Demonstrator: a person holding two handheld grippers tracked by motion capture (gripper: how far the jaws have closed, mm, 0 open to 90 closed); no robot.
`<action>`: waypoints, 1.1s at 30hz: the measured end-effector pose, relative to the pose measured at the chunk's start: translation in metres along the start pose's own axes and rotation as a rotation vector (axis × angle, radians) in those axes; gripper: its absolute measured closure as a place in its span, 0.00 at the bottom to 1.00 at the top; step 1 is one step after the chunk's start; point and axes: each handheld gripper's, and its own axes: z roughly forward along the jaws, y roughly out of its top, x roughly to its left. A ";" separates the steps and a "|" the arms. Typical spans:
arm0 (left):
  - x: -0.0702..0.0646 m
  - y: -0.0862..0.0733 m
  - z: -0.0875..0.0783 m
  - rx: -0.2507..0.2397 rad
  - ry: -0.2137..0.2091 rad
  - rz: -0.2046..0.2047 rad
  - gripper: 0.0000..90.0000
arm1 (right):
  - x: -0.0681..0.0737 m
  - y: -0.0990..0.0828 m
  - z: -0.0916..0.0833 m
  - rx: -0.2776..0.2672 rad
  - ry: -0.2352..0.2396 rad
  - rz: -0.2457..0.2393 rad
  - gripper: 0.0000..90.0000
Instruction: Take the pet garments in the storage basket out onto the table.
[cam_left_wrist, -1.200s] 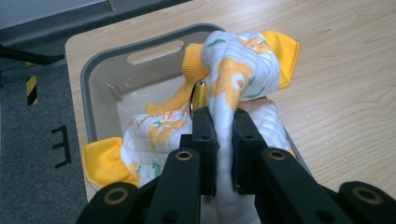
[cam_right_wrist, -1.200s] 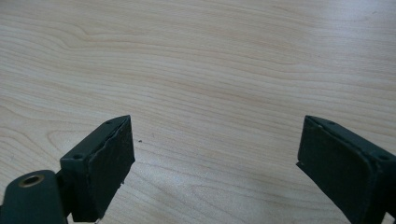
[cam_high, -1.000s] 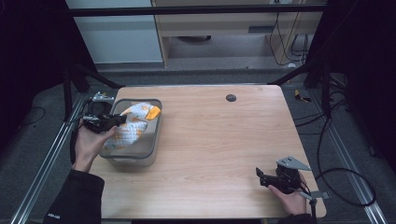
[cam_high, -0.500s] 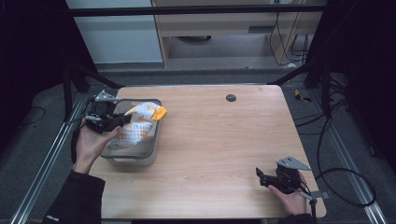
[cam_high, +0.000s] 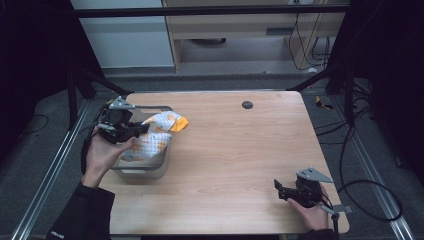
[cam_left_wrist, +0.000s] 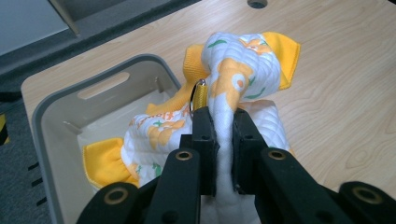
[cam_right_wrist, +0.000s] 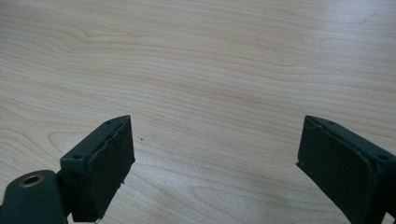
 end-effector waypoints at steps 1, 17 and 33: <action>-0.003 0.001 0.000 -0.001 -0.003 0.006 0.91 | 0.000 0.000 0.000 -0.001 -0.001 -0.002 0.12; -0.039 0.011 0.015 0.007 -0.082 0.089 0.91 | -0.001 0.000 -0.001 -0.013 -0.005 -0.010 0.12; -0.068 0.016 0.038 0.022 -0.131 0.138 0.91 | -0.001 0.001 -0.001 -0.015 -0.004 -0.008 0.12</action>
